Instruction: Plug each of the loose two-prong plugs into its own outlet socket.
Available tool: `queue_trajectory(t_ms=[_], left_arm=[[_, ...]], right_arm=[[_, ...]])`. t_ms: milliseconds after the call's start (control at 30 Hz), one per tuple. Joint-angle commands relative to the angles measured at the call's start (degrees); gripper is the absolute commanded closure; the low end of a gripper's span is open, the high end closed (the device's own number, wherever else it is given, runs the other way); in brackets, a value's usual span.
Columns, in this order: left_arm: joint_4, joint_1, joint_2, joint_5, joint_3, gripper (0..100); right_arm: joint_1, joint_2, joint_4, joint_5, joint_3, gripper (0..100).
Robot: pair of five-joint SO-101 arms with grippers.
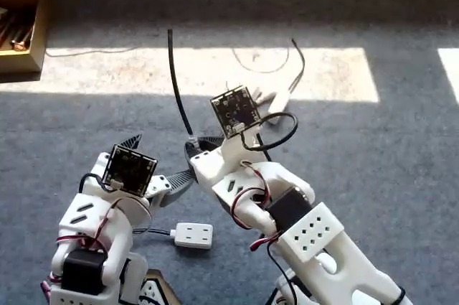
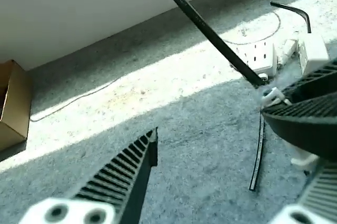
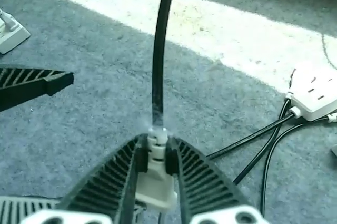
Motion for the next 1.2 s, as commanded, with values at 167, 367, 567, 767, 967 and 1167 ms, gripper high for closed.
queue_trajectory(t_ms=[167, 367, 567, 767, 967, 1167], left_arm=[[-7.21, -4.09, -0.4, -1.05, 6.55, 58], [-7.38, -4.35, -0.4, -1.05, 6.73, 58], [-7.21, -4.35, -0.4, -1.05, 6.81, 58], [-6.77, -4.44, -0.66, -1.05, 6.55, 58], [3.34, -0.92, -0.84, -0.97, 1.98, 58], [3.52, 4.7, -0.48, -0.79, 1.89, 58]], right_arm=[[-0.48, 0.48, 9.27, -0.09, -8.57, 99.2], [-0.48, 0.48, 19.21, 5.98, -13.49, 99.2], [-0.31, 0.31, 25.98, 9.23, -14.46, 99.2], [0.84, 0.57, 25.45, 9.14, -14.46, 99.2], [6.64, 0.57, 17.54, 7.82, -14.37, 99.2], [2.59, 0.57, 15.87, 2.29, -14.37, 99.2]])
